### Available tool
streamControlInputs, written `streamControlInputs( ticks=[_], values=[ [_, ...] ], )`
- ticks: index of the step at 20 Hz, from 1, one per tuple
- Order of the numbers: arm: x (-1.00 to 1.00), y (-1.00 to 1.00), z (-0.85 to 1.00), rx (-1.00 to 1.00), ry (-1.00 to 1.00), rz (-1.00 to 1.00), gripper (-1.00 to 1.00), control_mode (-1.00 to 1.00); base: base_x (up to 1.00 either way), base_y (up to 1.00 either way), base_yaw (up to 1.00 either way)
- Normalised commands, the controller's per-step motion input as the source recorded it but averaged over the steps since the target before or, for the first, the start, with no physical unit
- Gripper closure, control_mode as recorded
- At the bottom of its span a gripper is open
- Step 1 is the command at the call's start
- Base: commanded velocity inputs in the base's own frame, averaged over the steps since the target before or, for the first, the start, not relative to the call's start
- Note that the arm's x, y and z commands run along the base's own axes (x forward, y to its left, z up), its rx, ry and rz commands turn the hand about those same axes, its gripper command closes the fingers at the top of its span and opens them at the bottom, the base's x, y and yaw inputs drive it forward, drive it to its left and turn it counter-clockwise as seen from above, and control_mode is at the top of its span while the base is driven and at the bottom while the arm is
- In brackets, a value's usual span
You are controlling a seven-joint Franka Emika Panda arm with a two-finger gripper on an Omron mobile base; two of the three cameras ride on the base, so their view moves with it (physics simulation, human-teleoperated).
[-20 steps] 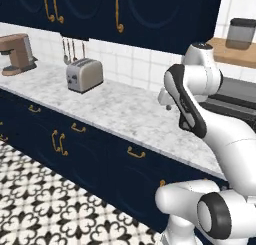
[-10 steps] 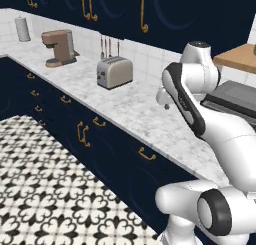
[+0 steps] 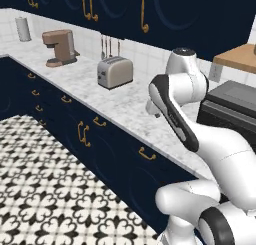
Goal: Take a straw from the drawer in front and place it inside the glass cup on the dining counter.
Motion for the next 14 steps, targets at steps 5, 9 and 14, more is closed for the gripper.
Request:
streamControlInputs(
  ticks=[5, 9, 14],
  values=[
    [0.15, 0.67, -0.64, -0.34, -0.04, 0.00, -1.00, -1.00, 0.00, 0.00, 0.00],
    [0.33, 0.35, -0.90, -0.40, -0.04, 0.00, -1.00, -1.00, 0.00, 0.00, 0.00],
    [0.39, 0.01, -0.89, -0.34, 0.00, 0.00, -1.00, -1.00, 0.00, 0.00, 0.00]
  ],
)
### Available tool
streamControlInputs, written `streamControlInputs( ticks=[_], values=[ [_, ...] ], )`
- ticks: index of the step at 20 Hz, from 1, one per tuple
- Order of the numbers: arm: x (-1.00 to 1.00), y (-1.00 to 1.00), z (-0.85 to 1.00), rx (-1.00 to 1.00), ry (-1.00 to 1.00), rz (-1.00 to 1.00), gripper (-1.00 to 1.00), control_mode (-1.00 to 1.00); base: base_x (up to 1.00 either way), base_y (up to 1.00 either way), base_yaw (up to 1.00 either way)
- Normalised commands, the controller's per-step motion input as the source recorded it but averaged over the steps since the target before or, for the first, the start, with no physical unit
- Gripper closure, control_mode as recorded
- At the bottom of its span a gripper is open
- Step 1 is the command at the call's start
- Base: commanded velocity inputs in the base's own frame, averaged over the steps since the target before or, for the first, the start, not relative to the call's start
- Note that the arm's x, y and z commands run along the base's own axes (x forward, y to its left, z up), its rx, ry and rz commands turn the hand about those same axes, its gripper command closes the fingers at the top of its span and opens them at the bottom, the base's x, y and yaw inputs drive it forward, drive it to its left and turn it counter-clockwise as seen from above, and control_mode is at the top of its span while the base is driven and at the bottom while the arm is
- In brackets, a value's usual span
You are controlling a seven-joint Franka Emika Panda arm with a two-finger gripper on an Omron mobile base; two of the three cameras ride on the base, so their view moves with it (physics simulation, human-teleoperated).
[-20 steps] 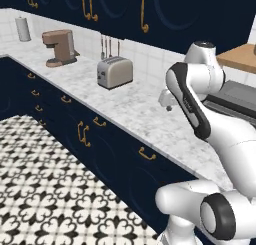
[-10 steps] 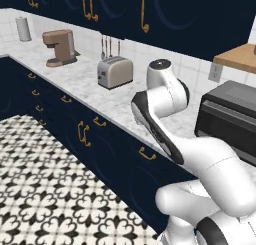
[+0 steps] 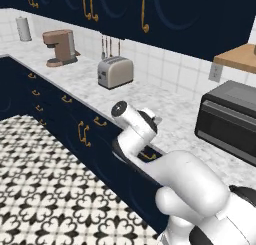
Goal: Take a straw from the drawer in front and place it inside the glass cup on the dining counter.
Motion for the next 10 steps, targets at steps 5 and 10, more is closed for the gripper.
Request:
streamControlInputs(
  ticks=[5, 10],
  values=[
    [0.25, 0.00, -0.87, -0.34, 0.00, 0.00, -1.00, -1.00, 0.00, 0.00, 0.00],
    [0.03, 0.00, -0.70, -0.31, 0.00, 0.00, -1.00, -1.00, 0.00, 0.00, 0.00]
  ],
)
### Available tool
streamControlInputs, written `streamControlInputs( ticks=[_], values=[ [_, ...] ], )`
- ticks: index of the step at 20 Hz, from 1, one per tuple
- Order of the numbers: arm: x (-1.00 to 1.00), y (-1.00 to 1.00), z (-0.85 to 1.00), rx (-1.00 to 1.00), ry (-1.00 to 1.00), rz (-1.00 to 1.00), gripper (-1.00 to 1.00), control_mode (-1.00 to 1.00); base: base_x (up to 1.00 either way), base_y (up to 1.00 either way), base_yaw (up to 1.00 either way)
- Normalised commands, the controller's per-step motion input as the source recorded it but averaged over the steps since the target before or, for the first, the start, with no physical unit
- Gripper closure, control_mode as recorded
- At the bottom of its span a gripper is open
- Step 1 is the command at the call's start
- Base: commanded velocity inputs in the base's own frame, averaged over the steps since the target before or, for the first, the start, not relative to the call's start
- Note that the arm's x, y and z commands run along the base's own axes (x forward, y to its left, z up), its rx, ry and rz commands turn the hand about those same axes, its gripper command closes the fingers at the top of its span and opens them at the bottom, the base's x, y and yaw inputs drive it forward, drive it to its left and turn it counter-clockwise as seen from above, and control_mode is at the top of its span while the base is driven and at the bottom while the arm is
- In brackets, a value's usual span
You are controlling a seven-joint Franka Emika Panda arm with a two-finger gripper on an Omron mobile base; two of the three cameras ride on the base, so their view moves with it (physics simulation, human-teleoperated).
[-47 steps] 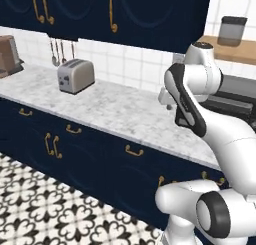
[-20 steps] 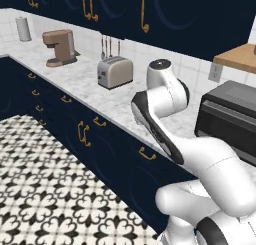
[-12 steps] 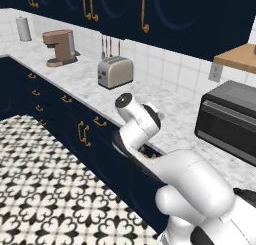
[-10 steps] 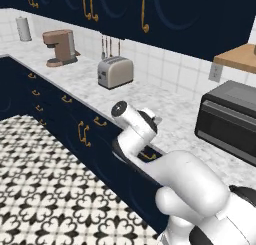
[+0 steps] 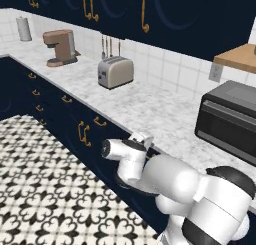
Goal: Take a straw from the drawer in front and place it inside the glass cup on the dining counter.
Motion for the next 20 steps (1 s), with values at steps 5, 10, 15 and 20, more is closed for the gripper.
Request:
streamControlInputs(
  ticks=[5, 10, 15, 20],
  values=[
    [0.06, 0.00, -0.58, -0.27, -0.03, 0.00, -1.00, -1.00, 0.00, 0.00, 0.00],
    [0.33, 0.00, -0.42, -0.19, -0.08, 0.00, -1.00, -1.00, 0.00, 0.00, 0.00],
    [0.42, 0.00, -0.30, -0.04, -0.10, 0.00, -1.00, -1.00, 0.00, 0.00, 0.00],
    [0.38, 0.00, -0.28, 0.00, -0.09, 0.00, -1.00, -1.00, 0.00, 0.00, 0.00]
  ],
)
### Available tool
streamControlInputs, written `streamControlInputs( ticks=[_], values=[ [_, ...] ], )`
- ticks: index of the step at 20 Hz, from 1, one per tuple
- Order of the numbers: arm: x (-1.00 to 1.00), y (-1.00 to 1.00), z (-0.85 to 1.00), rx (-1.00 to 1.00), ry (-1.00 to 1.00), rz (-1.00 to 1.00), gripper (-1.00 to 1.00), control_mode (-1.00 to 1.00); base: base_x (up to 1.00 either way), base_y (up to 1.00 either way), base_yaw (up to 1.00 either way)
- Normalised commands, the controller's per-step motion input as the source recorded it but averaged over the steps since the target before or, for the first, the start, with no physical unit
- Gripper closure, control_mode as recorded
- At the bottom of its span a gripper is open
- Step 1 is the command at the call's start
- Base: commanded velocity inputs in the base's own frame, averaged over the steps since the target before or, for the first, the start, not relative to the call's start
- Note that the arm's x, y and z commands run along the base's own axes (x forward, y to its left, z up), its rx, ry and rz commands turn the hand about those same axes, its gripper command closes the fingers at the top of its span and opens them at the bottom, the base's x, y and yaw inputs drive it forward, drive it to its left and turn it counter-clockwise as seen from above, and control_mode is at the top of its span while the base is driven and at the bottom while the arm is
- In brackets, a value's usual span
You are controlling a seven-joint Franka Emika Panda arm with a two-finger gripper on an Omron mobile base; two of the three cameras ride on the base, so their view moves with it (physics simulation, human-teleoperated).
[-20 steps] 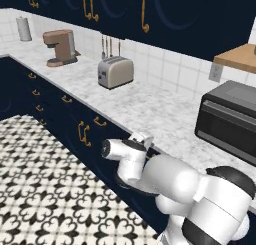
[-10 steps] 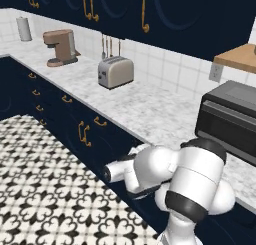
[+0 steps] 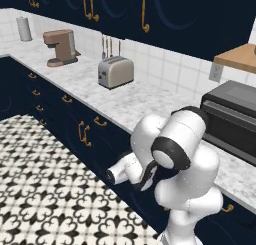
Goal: Take a straw from the drawer in front and place it inside the glass cup on the dining counter.
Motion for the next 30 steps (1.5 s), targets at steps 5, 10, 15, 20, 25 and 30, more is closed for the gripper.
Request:
streamControlInputs(
  ticks=[5, 10, 15, 20, 25, 30],
  values=[
    [0.41, 0.00, -0.30, -0.04, -0.07, 0.00, -1.00, -1.00, 0.00, 0.00, 0.00],
    [0.36, 0.00, -0.37, -0.08, -0.04, 0.00, -1.00, -1.00, 0.00, 0.00, 0.00],
    [0.36, 0.00, -0.33, -0.10, -0.04, -0.02, -1.00, -1.00, 0.00, 0.00, 0.00],
    [0.48, -0.03, -0.21, -0.07, -0.03, -0.03, -1.00, -1.00, 0.00, 0.00, 0.00],
    [0.54, -0.09, -0.13, -0.01, -0.01, -0.02, -1.00, -1.00, 0.00, 0.00, 0.00],
    [0.59, -0.12, -0.17, 0.00, 0.00, 0.00, -1.00, -1.00, 0.00, 0.00, 0.00]
  ],
)
